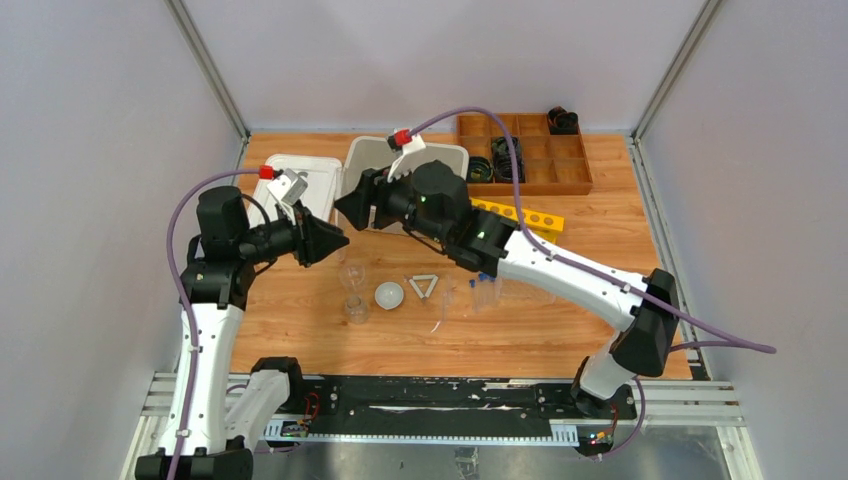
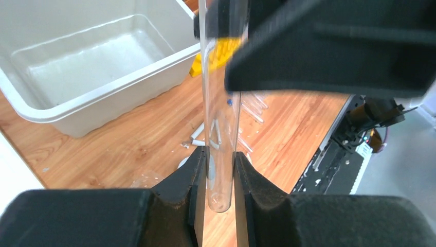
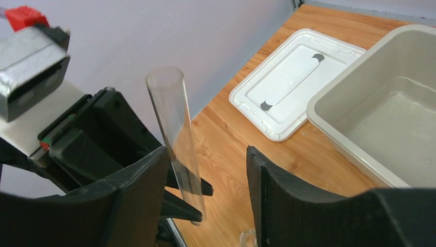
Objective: Organize the chemistry lab equipment
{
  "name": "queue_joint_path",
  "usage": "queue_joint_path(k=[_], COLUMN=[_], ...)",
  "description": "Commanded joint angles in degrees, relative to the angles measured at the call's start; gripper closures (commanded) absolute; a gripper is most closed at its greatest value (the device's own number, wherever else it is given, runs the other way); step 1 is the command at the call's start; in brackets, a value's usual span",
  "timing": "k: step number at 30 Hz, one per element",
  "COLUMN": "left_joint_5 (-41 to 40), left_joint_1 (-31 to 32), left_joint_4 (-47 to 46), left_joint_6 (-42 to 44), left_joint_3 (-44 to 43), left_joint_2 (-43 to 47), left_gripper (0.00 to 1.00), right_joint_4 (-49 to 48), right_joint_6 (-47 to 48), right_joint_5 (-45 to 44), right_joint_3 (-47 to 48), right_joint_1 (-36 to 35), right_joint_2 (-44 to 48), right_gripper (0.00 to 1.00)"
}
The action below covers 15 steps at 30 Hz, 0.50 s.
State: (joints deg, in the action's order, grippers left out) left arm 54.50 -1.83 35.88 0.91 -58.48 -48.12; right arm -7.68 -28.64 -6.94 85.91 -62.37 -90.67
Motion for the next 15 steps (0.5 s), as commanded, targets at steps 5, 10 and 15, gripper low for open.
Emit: queue_joint_path(k=[5, 10, 15], left_joint_5=[1.2, 1.3, 1.4], left_joint_1=[-0.3, -0.2, -0.2], left_joint_4=[0.4, 0.7, 1.4], left_joint_6=[6.1, 6.5, 7.2], left_joint_3=[1.1, 1.1, 1.3], left_joint_2=[2.3, 2.8, 2.9], left_gripper=[1.0, 1.0, 1.0], right_joint_4=[19.8, 26.6, 28.4], right_joint_6=[1.5, 3.1, 3.2], right_joint_5=[20.2, 24.1, 25.2], right_joint_3=[13.1, 21.3, 24.4], right_joint_1=[6.1, 6.6, 6.8], right_joint_2=[-1.2, -5.8, -8.0], right_gripper=[0.38, 0.39, 0.46])
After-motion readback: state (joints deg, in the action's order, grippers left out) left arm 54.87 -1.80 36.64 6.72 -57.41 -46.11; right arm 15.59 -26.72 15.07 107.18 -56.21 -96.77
